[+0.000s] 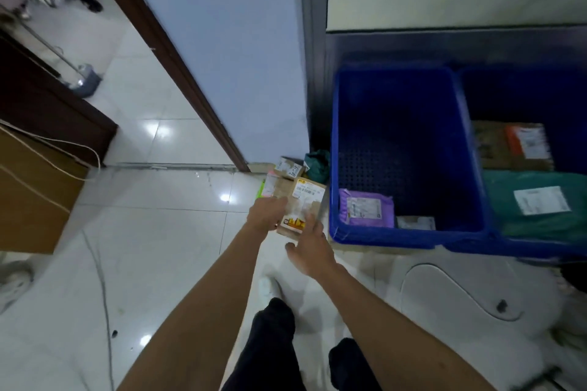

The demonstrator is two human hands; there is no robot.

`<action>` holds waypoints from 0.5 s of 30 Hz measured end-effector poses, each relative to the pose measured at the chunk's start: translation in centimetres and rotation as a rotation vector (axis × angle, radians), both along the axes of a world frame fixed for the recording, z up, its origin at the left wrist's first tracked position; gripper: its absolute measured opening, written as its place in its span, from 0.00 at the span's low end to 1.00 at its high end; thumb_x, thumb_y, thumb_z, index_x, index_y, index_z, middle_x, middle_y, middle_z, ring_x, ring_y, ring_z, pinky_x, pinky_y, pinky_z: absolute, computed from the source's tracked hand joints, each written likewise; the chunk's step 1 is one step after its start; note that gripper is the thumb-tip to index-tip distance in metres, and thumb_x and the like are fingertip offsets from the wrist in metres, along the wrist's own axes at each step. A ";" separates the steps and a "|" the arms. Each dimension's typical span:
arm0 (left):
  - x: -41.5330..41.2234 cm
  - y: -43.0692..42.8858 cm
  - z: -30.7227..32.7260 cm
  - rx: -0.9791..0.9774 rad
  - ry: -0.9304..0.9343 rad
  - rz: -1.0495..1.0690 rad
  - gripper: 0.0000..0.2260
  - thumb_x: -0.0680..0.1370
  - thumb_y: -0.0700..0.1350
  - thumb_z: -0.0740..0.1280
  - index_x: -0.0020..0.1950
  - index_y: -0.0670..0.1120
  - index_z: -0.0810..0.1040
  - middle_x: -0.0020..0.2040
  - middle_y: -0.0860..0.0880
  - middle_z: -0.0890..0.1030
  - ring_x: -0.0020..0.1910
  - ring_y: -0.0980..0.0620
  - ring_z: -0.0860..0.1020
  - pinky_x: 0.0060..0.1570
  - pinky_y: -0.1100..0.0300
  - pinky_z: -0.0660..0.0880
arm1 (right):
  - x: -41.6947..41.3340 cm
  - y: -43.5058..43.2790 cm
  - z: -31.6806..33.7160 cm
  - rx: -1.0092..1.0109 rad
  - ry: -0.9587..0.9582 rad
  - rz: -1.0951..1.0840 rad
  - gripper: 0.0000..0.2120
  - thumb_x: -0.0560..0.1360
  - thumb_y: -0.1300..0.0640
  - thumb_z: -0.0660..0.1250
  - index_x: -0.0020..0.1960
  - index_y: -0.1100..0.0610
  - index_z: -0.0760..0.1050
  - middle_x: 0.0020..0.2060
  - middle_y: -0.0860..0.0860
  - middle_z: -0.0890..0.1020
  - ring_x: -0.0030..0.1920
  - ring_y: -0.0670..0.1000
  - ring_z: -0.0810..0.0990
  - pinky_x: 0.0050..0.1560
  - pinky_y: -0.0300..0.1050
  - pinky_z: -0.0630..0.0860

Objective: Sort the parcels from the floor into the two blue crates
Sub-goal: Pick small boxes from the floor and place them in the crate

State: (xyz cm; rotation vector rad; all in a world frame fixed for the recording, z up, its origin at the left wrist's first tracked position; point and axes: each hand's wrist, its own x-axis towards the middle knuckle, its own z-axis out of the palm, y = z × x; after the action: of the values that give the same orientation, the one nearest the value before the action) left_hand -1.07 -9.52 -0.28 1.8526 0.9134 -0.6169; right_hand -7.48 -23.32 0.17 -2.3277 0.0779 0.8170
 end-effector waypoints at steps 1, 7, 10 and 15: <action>-0.5 -1.2 2.7 -0.031 -0.020 0.004 0.19 0.61 0.54 0.66 0.46 0.43 0.82 0.44 0.45 0.86 0.45 0.44 0.85 0.52 0.46 0.82 | -0.2 -0.9 1.3 0.020 -0.040 -0.027 0.43 0.77 0.50 0.66 0.80 0.57 0.42 0.72 0.60 0.61 0.68 0.61 0.70 0.62 0.54 0.72; -2.1 -7.5 9.5 -0.089 -0.155 -0.059 0.06 0.71 0.44 0.67 0.44 0.43 0.81 0.44 0.41 0.85 0.39 0.46 0.81 0.44 0.49 0.81 | 0.4 -7.0 6.7 0.055 -0.171 -0.157 0.42 0.78 0.48 0.65 0.81 0.58 0.43 0.72 0.59 0.63 0.68 0.62 0.70 0.63 0.57 0.71; -2.5 -10.8 10.6 -0.109 -0.182 -0.099 0.03 0.73 0.43 0.68 0.43 0.44 0.77 0.42 0.41 0.80 0.40 0.46 0.78 0.42 0.49 0.77 | 0.8 -10.4 8.4 0.095 -0.189 -0.219 0.41 0.78 0.46 0.64 0.81 0.57 0.45 0.72 0.58 0.64 0.67 0.62 0.71 0.62 0.58 0.71; -2.3 -15.6 11.3 -0.144 -0.139 -0.163 0.12 0.75 0.47 0.69 0.56 0.46 0.72 0.51 0.44 0.83 0.45 0.45 0.85 0.52 0.46 0.82 | 1.4 -15.6 9.2 0.106 -0.235 -0.307 0.35 0.80 0.53 0.60 0.81 0.59 0.47 0.76 0.58 0.64 0.69 0.59 0.71 0.64 0.55 0.72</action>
State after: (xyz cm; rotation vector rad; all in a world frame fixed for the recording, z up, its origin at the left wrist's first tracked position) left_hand -3.38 -25.08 10.98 1.8265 0.6151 -0.6277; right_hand -6.10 -38.90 9.38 -2.2213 0.2754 0.3847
